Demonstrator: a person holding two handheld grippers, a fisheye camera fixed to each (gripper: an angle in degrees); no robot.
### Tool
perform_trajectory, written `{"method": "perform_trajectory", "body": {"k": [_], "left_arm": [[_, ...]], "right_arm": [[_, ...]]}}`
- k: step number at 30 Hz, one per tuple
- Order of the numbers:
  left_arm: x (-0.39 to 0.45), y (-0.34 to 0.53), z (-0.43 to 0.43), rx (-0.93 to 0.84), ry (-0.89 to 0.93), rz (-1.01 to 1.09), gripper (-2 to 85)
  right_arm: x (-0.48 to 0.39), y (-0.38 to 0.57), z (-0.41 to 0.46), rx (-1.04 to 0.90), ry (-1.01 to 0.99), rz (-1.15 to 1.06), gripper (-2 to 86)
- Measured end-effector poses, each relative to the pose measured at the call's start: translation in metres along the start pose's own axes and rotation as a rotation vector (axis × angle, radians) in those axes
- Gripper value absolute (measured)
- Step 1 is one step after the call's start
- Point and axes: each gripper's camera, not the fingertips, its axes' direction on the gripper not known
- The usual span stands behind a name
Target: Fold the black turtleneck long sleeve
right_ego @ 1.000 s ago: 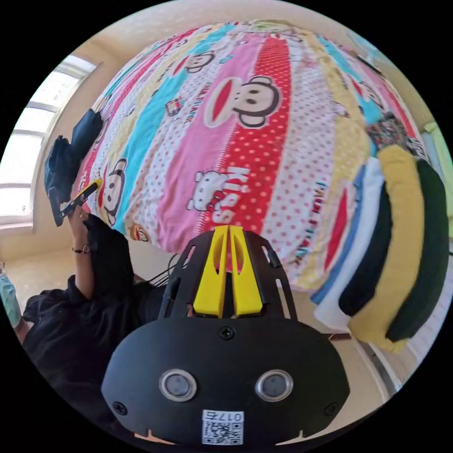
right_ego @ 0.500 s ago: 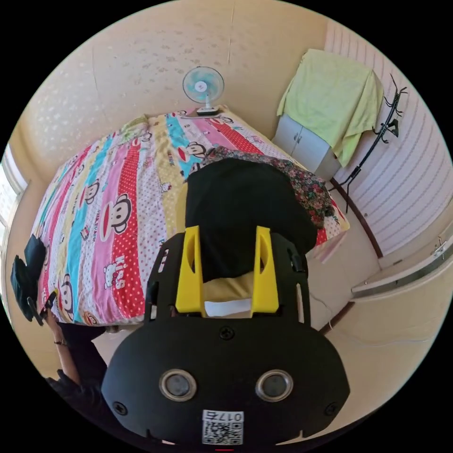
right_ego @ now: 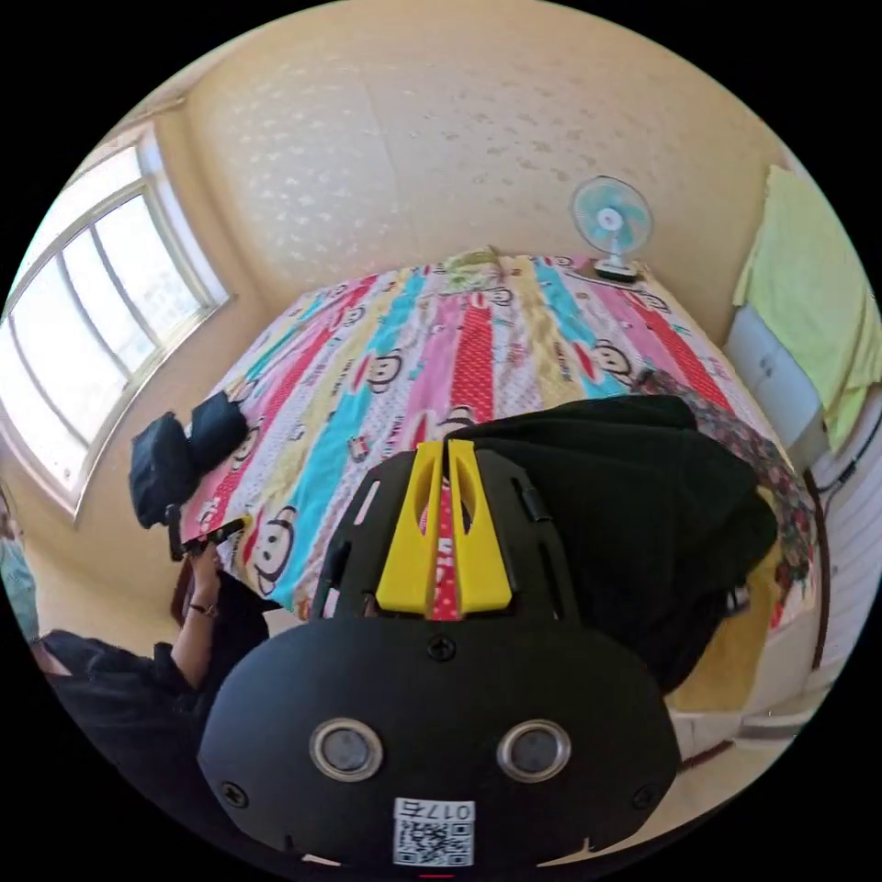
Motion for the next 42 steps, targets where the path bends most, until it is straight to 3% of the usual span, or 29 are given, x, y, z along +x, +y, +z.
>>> {"method": "perform_trajectory", "body": {"k": [1,3,4,6,9,11,14,17,19,21,24,27,30,33,35,37,39,42], "left_arm": [[-0.002,0.000,-0.001,0.003,0.010,-0.004,0.3],[-0.009,0.000,-0.008,0.014,0.047,-0.015,0.0],[-0.011,0.000,-0.010,0.015,0.054,-0.016,0.0],[-0.016,-0.001,-0.018,0.012,0.082,-0.013,-0.2],[-0.022,-0.005,-0.030,-0.008,0.133,-0.010,-0.6],[-0.027,-0.007,-0.036,-0.014,0.153,-0.025,-0.8],[-0.035,-0.009,-0.044,-0.013,0.189,-0.049,-0.9],[-0.040,-0.008,-0.052,-0.004,0.211,-0.062,-0.8],[-0.041,-0.008,-0.057,-0.005,0.215,-0.064,-0.5],[-0.041,-0.009,-0.066,-0.019,0.233,-0.055,0.5],[-0.039,-0.007,-0.094,0.029,0.308,-0.027,4.6],[-0.041,-0.001,-0.140,0.184,0.420,0.014,9.6],[-0.040,-0.003,-0.166,0.217,0.542,0.083,13.6],[-0.014,-0.010,-0.166,0.098,0.768,0.211,12.5],[0.013,-0.010,-0.166,0.026,0.798,0.296,10.0],[0.044,-0.012,-0.158,-0.133,0.726,0.389,8.0],[0.083,-0.009,-0.134,-0.389,0.502,0.493,8.2],[0.108,0.001,-0.102,-0.521,0.297,0.542,5.8]], "right_arm": [[-0.015,-0.002,0.007,0.006,-0.066,-0.050,1.7],[-0.079,-0.002,0.039,-0.016,-0.426,-0.240,2.2],[-0.094,0.001,0.049,-0.033,-0.510,-0.281,2.4],[-0.144,0.016,0.095,-0.190,-0.675,-0.350,4.0],[-0.169,0.041,0.143,-0.336,-0.620,-0.426,7.2],[-0.160,0.049,0.163,-0.350,-0.518,-0.354,8.3],[-0.142,0.055,0.180,-0.289,-0.490,-0.288,9.2],[-0.127,0.063,0.203,-0.233,-0.289,-0.216,9.2],[-0.125,0.070,0.227,-0.313,-0.370,-0.195,6.0],[-0.136,0.084,0.239,-0.343,-0.703,-0.227,3.1],[-0.174,0.106,0.240,-0.453,-0.920,-0.380,1.7],[-0.206,0.141,0.247,-0.618,-0.853,-0.555,0.3],[-0.205,0.158,0.259,-0.654,-0.677,-0.590,-0.3],[-0.187,0.149,0.272,-0.635,-0.766,-0.464,-0.7],[-0.178,0.142,0.280,-0.613,-0.841,-0.398,-0.7],[-0.171,0.139,0.288,-0.607,-0.870,-0.359,-0.7],[-0.165,0.137,0.298,-0.619,-0.863,-0.343,-0.7],[-0.156,0.134,0.306,-0.618,-0.871,-0.322,-0.7]]}}
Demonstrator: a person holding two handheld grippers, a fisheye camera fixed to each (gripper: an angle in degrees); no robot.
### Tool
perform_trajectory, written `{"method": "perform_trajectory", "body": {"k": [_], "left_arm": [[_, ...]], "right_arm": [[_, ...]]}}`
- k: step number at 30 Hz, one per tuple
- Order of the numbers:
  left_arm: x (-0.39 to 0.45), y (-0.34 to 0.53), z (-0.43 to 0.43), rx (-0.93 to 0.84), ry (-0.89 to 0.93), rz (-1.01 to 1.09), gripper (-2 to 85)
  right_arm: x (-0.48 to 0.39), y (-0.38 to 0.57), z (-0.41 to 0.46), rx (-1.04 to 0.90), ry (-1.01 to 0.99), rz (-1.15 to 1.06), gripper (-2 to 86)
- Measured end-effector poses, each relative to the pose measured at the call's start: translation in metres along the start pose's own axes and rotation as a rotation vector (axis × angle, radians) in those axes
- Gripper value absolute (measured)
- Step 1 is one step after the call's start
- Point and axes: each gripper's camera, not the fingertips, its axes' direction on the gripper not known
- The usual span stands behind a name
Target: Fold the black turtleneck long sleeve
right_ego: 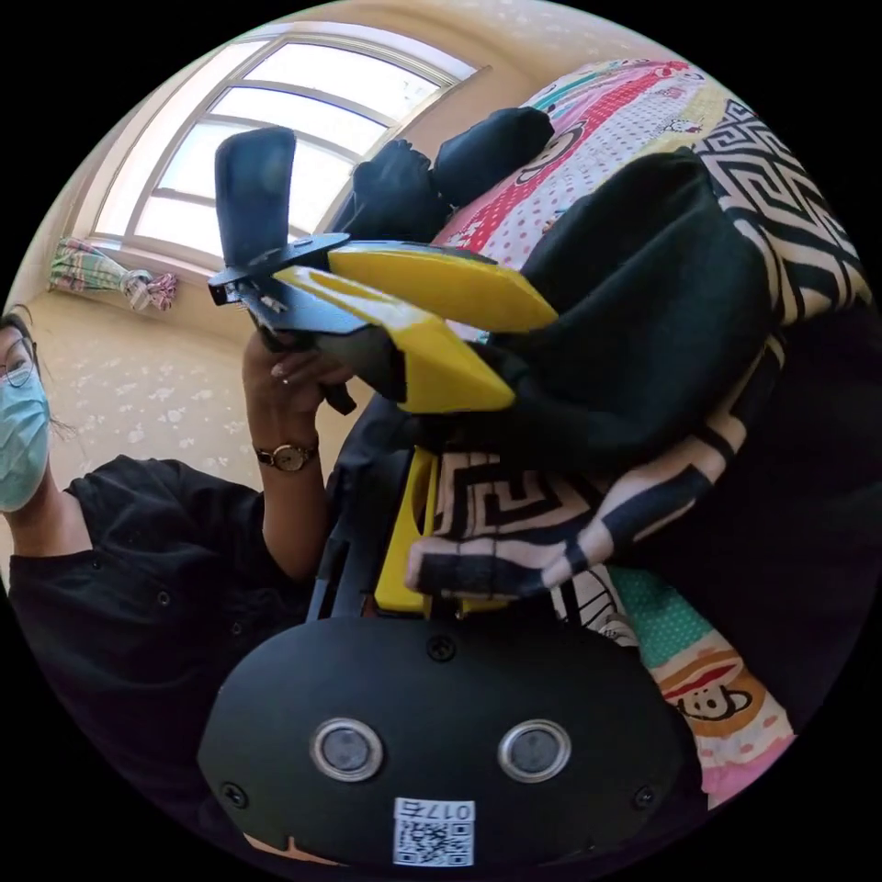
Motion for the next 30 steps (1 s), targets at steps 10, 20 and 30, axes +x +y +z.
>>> {"method": "perform_trajectory", "body": {"k": [10,20,30], "left_arm": [[-0.062,0.083,-0.096,0.421,0.022,-0.366,-0.7],[-0.088,0.158,-0.121,0.778,-0.052,-0.580,7.9],[-0.106,0.087,-0.041,0.567,0.038,-0.546,14.0]], "right_arm": [[-0.001,0.009,-0.051,0.146,-0.091,-0.067,3.5],[0.020,-0.024,-0.153,0.444,0.323,-0.044,8.5],[0.040,-0.014,-0.146,0.173,0.470,0.273,2.2]]}}
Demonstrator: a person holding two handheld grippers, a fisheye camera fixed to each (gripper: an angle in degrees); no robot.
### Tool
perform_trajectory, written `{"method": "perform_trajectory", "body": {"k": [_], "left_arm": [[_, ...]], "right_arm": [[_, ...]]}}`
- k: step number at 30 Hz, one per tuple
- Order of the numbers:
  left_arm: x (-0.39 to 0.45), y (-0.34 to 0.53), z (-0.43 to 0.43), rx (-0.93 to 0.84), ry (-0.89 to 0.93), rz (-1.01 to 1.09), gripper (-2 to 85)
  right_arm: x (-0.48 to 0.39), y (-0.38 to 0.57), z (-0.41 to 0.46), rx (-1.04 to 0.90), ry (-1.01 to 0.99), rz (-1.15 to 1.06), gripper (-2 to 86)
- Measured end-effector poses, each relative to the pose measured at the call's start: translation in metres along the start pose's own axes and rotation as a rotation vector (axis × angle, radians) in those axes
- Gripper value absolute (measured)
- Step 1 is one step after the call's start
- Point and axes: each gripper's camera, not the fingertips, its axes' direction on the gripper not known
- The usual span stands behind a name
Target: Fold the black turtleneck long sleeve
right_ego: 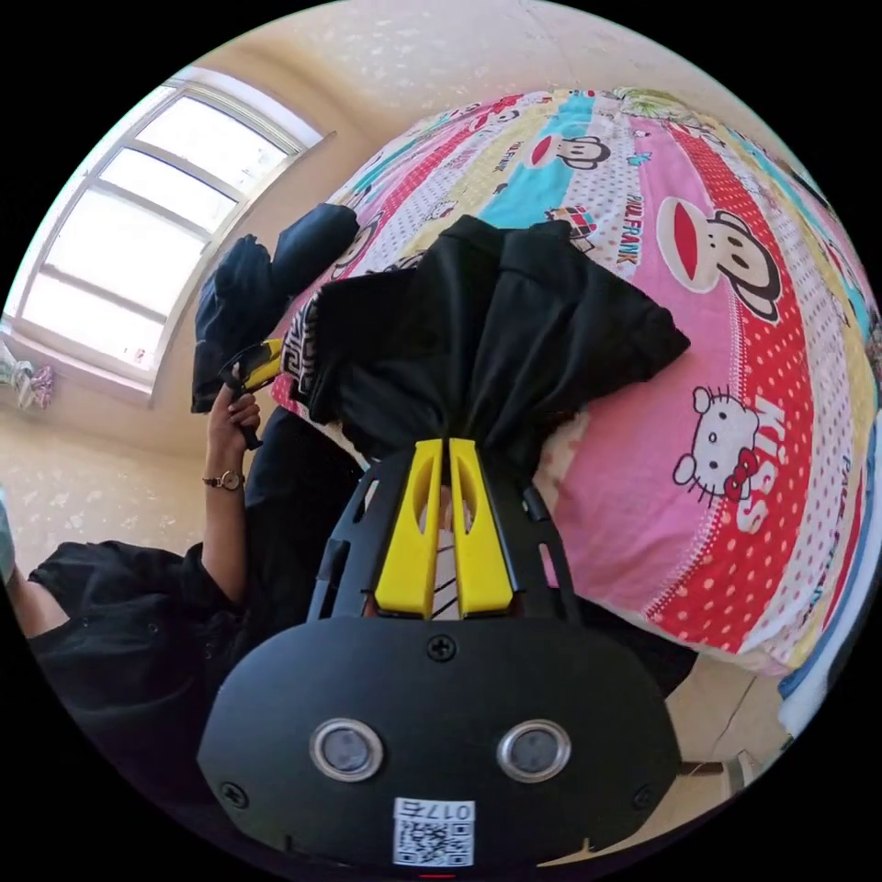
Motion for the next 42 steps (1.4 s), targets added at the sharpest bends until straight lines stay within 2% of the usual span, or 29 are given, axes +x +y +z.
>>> {"method": "perform_trajectory", "body": {"k": [4,6,10,13,16,19,21,25,28,29,33,35,37,42], "left_arm": [[0.006,0.002,0.015,-0.004,-0.081,-0.031,8.2],[0.004,0.004,0.031,-0.046,-0.016,-0.025,4.2],[0.000,0.014,0.049,-0.056,0.132,-0.038,3.7],[0.006,0.028,0.032,0.032,0.042,-0.036,3.7],[0.004,0.040,0.027,0.061,0.031,-0.042,5.1],[-0.003,0.052,0.041,0.032,0.053,-0.064,10.0],[0.003,0.060,0.050,0.012,0.005,-0.053,11.8],[0.015,0.070,0.063,-0.052,-0.089,-0.026,12.1],[0.014,0.082,0.078,-0.093,-0.100,-0.030,10.6],[0.012,0.089,0.085,-0.100,-0.102,-0.036,9.2],[0.012,0.113,0.116,-0.161,-0.086,-0.022,2.4],[0.018,0.126,0.120,-0.130,-0.098,-0.013,1.3],[0.030,0.141,0.110,-0.059,-0.109,0.015,0.5],[0.096,0.209,0.038,0.295,-0.159,0.120,-0.3]], "right_arm": [[-0.011,0.031,0.011,-0.191,-0.056,0.009,1.7],[-0.022,0.048,0.030,-0.317,-0.223,-0.007,1.5],[-0.038,0.054,0.039,-0.387,-0.468,-0.065,1.3],[-0.063,0.034,0.012,-0.362,-0.536,-0.228,1.8],[-0.071,-0.009,-0.033,-0.203,-0.422,-0.292,3.8],[-0.076,-0.066,-0.066,-0.014,-0.201,-0.276,8.0],[-0.083,-0.108,-0.072,0.126,-0.054,-0.238,9.7],[-0.086,-0.174,-0.025,-0.033,0.220,-0.193,12.8],[-0.074,-0.198,0.039,-0.281,0.345,-0.154,12.1],[-0.068,-0.195,0.063,-0.350,0.369,-0.127,10.8],[-0.105,-0.166,0.042,-0.230,0.317,-0.156,3.6],[-0.126,-0.147,0.021,-0.146,0.396,-0.175,2.8],[-0.150,-0.123,-0.014,-0.038,0.433,-0.202,2.3],[-0.224,0.006,-0.152,0.391,0.367,-0.268,1.7]]}}
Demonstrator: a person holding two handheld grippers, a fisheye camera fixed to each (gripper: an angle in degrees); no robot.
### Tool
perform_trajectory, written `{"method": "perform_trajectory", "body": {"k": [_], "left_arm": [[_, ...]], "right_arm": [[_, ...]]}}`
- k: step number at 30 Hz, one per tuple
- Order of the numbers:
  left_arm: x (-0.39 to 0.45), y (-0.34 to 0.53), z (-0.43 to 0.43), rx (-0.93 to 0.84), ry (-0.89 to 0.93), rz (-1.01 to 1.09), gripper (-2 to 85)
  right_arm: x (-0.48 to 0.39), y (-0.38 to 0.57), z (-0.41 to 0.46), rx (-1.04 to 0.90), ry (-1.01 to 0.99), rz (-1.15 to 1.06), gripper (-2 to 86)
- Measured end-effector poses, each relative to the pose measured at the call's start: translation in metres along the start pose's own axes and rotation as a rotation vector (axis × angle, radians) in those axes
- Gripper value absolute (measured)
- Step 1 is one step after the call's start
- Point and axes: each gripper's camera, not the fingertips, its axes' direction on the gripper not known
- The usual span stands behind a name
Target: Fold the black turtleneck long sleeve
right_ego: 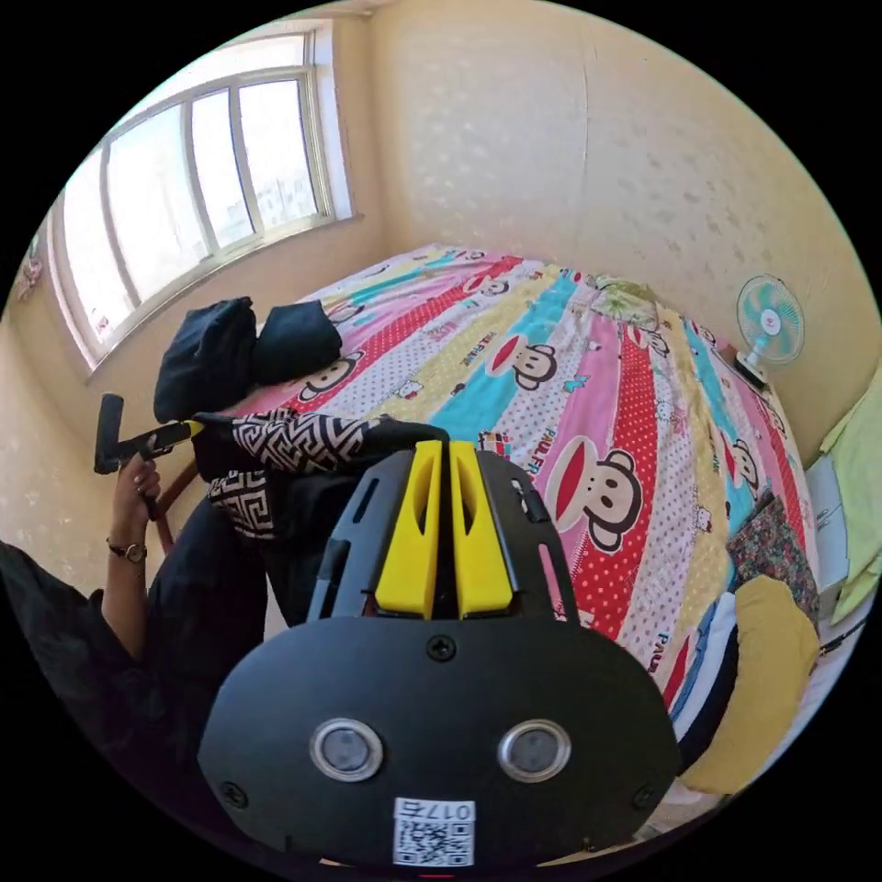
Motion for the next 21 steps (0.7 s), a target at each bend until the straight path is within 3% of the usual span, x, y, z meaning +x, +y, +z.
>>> {"method": "perform_trajectory", "body": {"k": [6,12,18,21], "left_arm": [[0.122,0.032,-0.099,0.288,0.042,0.278,-0.5],[0.237,0.078,-0.173,0.512,0.093,0.495,-0.4],[0.308,0.128,-0.237,0.702,0.184,0.600,-0.5],[0.335,0.135,-0.251,0.687,0.118,0.635,-0.6]], "right_arm": [[-0.049,0.068,-0.200,0.348,0.163,-0.058,1.4],[-0.072,0.118,-0.367,0.680,0.135,0.006,1.3],[-0.120,0.177,-0.481,1.008,0.261,0.008,1.3],[-0.128,0.182,-0.509,1.032,0.301,0.002,1.3]]}}
